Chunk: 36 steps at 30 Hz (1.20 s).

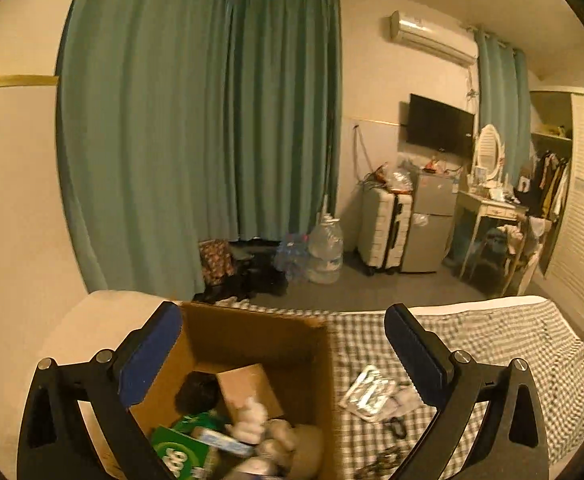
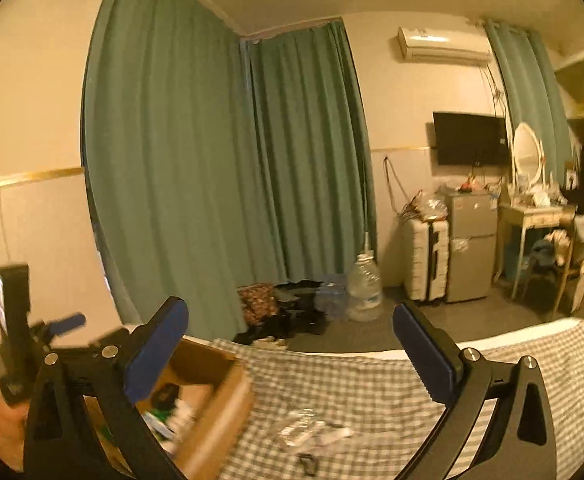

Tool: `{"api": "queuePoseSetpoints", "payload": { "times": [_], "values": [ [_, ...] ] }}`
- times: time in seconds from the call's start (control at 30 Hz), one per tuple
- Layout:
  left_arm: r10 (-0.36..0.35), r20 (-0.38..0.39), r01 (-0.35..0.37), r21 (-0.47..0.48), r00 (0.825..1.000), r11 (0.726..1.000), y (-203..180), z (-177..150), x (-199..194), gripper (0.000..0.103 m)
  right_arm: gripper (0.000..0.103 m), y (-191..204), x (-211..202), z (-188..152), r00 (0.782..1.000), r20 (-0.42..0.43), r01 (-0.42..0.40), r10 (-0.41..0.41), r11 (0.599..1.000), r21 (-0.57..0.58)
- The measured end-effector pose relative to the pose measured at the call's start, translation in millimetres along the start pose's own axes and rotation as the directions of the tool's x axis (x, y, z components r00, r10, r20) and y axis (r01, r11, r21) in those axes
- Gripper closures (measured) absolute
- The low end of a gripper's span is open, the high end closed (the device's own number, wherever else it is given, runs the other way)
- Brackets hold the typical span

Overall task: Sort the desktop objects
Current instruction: 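Move both tools back over the bead bracelet and comb on the bed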

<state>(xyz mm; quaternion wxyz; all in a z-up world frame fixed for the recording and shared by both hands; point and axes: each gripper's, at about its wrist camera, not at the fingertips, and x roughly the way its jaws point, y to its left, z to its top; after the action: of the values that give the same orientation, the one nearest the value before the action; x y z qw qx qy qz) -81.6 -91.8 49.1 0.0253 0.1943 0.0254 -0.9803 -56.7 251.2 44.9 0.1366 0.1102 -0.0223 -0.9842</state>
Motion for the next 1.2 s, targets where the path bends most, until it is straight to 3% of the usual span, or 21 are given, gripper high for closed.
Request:
{"api": "queuePoseSetpoints", "payload": {
  "times": [0.2,0.4,0.5,0.7,0.9,1.0,1.1,1.2],
  "values": [
    [-0.064,-0.027,0.065,0.057,0.998,0.996,-55,-18,4,0.000,0.000,-38,-12,-14,0.997,-0.048,0.053,-0.054,0.998,-0.027],
    [-0.147,-0.162,0.160,0.066,0.976,0.985,-89,-43,29,0.000,0.000,-78,-4,-36,0.985,-0.120,0.127,-0.127,0.992,-0.003],
    [-0.198,-0.277,0.225,0.071,0.940,0.972,-101,-60,50,0.000,0.000,-96,7,-51,0.977,-0.175,0.131,-0.124,0.991,0.028],
    [-0.180,-0.457,0.245,0.086,0.871,0.966,-118,-98,83,0.000,0.000,-111,45,-85,0.954,-0.285,0.100,-0.094,0.995,0.008],
    [-0.134,-0.535,0.277,0.196,0.834,0.940,-146,-128,91,0.000,0.000,-105,79,-126,0.922,-0.384,0.020,-0.057,0.995,-0.100],
    [-0.102,-0.594,0.313,0.264,0.798,0.913,-161,-148,102,0.000,0.000,-99,93,-141,0.909,-0.415,-0.043,-0.034,0.984,-0.174],
    [-0.035,-0.617,0.302,0.334,0.786,0.893,-172,-168,112,0.000,0.000,-94,104,-155,0.898,-0.440,-0.125,0.014,0.966,-0.225],
    [-0.018,-0.656,0.292,0.310,0.755,0.905,-169,-180,123,0.000,0.000,-99,121,-170,0.870,-0.491,-0.185,0.052,0.956,-0.227]
  ]
}}
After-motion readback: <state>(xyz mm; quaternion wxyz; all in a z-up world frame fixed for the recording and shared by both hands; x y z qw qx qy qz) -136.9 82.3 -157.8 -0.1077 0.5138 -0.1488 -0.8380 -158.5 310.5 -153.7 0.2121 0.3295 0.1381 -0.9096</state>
